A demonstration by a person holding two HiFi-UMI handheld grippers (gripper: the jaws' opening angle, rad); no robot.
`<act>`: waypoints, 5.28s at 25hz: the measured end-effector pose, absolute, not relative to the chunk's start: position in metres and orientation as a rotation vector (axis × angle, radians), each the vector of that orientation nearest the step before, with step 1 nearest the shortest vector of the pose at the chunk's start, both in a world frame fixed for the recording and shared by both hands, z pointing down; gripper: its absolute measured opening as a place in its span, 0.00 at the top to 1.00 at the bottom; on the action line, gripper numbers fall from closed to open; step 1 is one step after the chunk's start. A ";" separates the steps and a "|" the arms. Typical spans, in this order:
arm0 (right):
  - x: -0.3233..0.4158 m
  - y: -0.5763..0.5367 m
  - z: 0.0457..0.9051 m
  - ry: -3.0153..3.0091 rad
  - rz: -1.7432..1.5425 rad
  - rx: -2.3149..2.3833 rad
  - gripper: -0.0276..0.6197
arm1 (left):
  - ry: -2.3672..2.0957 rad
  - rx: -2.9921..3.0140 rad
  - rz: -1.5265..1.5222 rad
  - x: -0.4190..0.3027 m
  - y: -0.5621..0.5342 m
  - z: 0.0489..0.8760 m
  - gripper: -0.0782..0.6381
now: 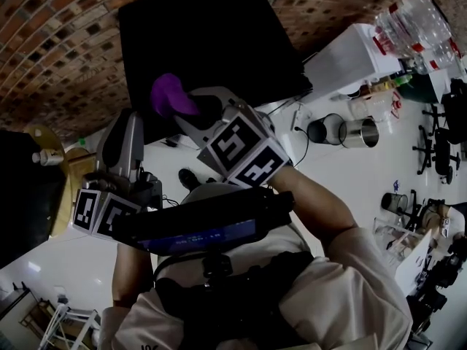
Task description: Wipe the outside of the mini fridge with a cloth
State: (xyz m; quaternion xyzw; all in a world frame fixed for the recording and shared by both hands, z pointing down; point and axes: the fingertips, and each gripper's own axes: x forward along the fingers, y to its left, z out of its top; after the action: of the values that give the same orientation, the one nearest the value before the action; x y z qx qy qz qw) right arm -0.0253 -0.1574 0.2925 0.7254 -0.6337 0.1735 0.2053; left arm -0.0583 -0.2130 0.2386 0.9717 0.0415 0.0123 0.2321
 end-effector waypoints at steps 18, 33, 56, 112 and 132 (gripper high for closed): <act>0.057 -0.057 0.294 -1.634 0.536 2.215 0.76 | 0.189 2.690 0.125 -0.004 -0.144 0.244 0.83; 0.091 0.000 0.284 -1.564 0.538 2.288 0.76 | 0.257 2.702 0.137 0.020 -0.107 0.242 0.83; 0.147 0.061 0.281 -1.326 0.555 2.458 0.76 | 0.309 2.678 0.151 0.030 -0.105 0.243 0.83; 0.100 -0.250 0.305 -1.483 0.590 2.277 0.74 | 0.210 2.668 0.091 -0.029 -0.273 0.249 0.78; 0.120 -0.193 0.256 -1.825 0.324 2.299 0.59 | -0.069 2.796 0.308 0.057 -0.267 0.253 0.56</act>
State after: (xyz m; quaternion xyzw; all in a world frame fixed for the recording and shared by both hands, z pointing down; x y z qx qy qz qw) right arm 0.1204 -0.1930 0.2563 0.7750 -0.6153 0.1091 0.0943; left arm 0.0566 -0.2672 0.2533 0.9804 -0.0243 0.1081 0.1632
